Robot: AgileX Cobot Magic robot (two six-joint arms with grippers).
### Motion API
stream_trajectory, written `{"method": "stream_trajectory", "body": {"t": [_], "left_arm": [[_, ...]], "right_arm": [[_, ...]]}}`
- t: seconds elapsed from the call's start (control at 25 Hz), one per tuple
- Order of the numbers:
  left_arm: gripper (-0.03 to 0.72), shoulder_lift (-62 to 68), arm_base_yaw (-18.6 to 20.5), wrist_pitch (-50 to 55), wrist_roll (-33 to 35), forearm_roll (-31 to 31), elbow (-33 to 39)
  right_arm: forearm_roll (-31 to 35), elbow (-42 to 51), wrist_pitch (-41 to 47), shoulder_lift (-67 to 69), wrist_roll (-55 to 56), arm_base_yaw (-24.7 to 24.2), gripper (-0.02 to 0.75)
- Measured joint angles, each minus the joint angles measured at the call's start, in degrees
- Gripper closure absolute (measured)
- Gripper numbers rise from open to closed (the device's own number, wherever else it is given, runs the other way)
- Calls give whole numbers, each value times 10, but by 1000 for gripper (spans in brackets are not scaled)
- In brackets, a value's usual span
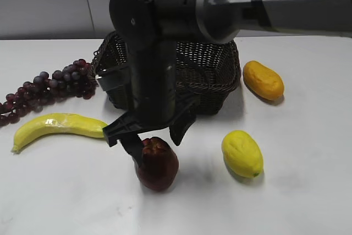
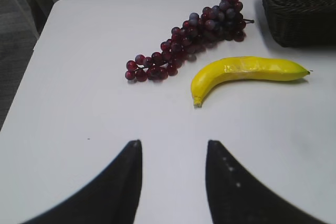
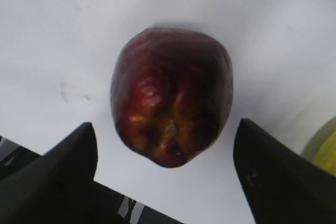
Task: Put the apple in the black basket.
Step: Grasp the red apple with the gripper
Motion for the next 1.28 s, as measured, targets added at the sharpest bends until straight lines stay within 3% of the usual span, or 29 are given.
{"method": "stream_trajectory", "body": {"t": [0.36,1.28], "left_arm": [[414,0,0,0,0,0,0],[429,0,0,0,0,0,0]], "right_arm": [[4,0,-36,6,14,0,125],[6,-6,-9,36,32,0,172]]}}
